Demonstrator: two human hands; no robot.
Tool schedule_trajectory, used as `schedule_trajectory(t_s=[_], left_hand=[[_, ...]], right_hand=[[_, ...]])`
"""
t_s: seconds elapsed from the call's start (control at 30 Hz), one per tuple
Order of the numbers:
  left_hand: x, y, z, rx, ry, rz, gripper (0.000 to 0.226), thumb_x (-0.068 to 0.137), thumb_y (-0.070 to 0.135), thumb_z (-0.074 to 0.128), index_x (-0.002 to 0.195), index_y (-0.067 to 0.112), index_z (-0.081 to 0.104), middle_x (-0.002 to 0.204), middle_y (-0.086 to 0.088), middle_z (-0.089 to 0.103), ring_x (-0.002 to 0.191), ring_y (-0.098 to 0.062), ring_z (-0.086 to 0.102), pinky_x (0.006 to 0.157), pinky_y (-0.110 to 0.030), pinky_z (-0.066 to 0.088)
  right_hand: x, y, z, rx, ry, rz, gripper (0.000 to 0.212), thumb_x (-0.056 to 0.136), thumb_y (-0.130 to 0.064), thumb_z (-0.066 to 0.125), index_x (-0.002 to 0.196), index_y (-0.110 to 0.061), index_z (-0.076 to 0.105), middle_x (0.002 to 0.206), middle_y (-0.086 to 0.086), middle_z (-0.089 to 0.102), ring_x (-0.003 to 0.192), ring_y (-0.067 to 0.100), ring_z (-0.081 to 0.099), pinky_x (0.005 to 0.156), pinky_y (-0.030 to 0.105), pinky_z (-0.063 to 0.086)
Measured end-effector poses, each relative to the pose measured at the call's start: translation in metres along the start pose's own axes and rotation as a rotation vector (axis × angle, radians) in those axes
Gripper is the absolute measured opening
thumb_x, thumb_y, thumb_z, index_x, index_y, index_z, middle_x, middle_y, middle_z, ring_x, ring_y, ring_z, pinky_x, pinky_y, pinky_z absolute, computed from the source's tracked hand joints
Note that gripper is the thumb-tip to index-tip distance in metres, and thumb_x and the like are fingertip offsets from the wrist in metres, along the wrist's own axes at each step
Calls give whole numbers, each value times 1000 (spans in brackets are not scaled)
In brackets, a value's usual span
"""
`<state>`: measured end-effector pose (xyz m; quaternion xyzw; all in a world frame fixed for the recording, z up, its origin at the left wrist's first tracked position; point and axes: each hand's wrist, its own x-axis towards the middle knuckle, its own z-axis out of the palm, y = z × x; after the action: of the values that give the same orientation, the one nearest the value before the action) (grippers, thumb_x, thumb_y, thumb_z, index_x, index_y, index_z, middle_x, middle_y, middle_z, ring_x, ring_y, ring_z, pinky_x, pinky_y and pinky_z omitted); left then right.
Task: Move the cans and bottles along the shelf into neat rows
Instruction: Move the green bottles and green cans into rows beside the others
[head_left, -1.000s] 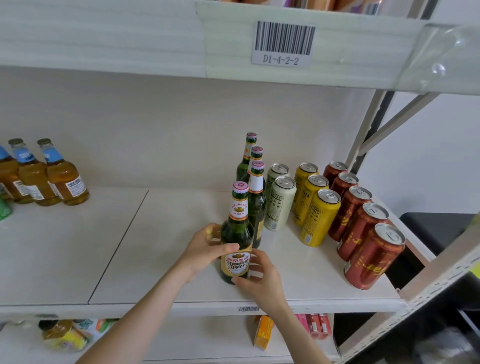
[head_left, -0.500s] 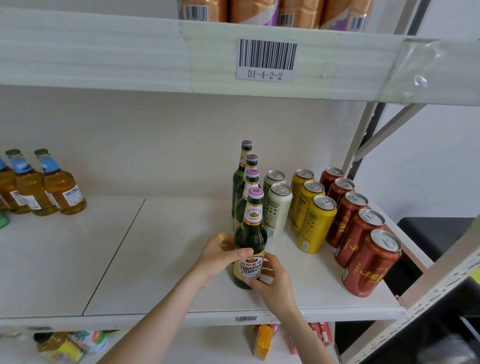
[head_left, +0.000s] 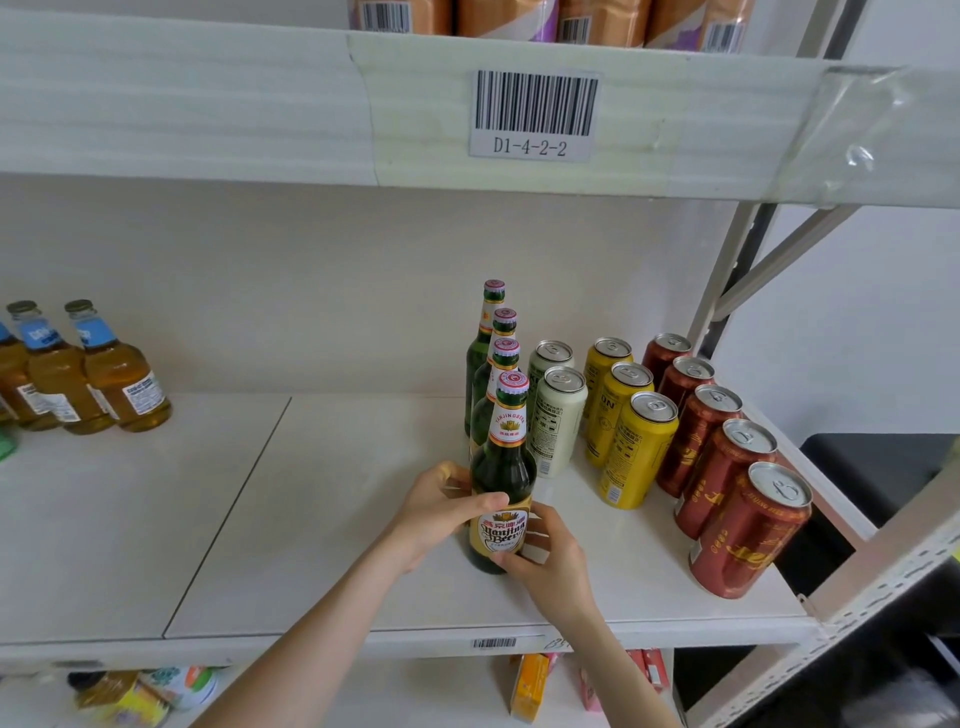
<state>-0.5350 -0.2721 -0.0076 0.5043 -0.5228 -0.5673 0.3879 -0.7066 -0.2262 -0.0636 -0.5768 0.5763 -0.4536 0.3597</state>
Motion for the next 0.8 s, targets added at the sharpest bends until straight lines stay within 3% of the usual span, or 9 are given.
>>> schedule_trajectory(t_s=[0.3, 0.4, 0.5, 0.67, 0.77, 0.8], left_hand=[[-1, 2, -1, -2, -7, -14, 88, 29, 60, 93, 96, 13, 60, 100, -9, 75, 94, -22, 73, 79, -38, 60], [-4, 4, -1, 14, -6, -19, 82, 37, 55, 92, 98, 11, 60, 102, -9, 75, 97, -23, 72, 86, -44, 59], [-11, 6, -1, 62, 1, -3, 78, 44, 59, 88, 102, 13, 62, 101, -3, 76, 97, -17, 72, 86, -38, 58], [-27, 7, -4, 147, 40, 52, 50, 63, 56, 78, 97, 21, 69, 95, 8, 74, 90, -4, 67, 69, -15, 48], [-39, 5, -8, 274, 93, 116, 11, 90, 36, 66, 92, 26, 70, 97, 10, 71, 95, -8, 63, 70, -14, 42], [-44, 4, -10, 345, 120, 147, 10, 95, 31, 61, 93, 25, 69, 102, 7, 69, 99, -10, 61, 75, -14, 41]], right_hand=[[-1, -1, -1, -10, -11, 10, 53, 74, -10, 83, 117, -22, 56, 101, -14, 68, 93, -10, 62, 72, 8, 49], [-3, -3, 0, -22, -3, 4, 52, 75, -11, 82, 117, -24, 55, 102, -12, 68, 94, -7, 63, 74, 11, 51], [-6, -6, 1, -60, -4, 1, 49, 77, -16, 80, 116, -30, 53, 105, -12, 68, 96, 0, 64, 78, 16, 53], [-16, -12, 0, -267, 25, -62, 50, 84, -29, 74, 127, -20, 52, 115, -8, 65, 102, 8, 60, 77, 10, 45], [-26, -16, -5, -443, 25, -105, 53, 88, -36, 67, 134, -19, 46, 125, 1, 61, 110, 18, 58, 85, 26, 50], [-30, -18, -7, -506, 19, -112, 54, 90, -37, 64, 136, -19, 44, 128, 2, 59, 113, 20, 57, 87, 31, 49]])
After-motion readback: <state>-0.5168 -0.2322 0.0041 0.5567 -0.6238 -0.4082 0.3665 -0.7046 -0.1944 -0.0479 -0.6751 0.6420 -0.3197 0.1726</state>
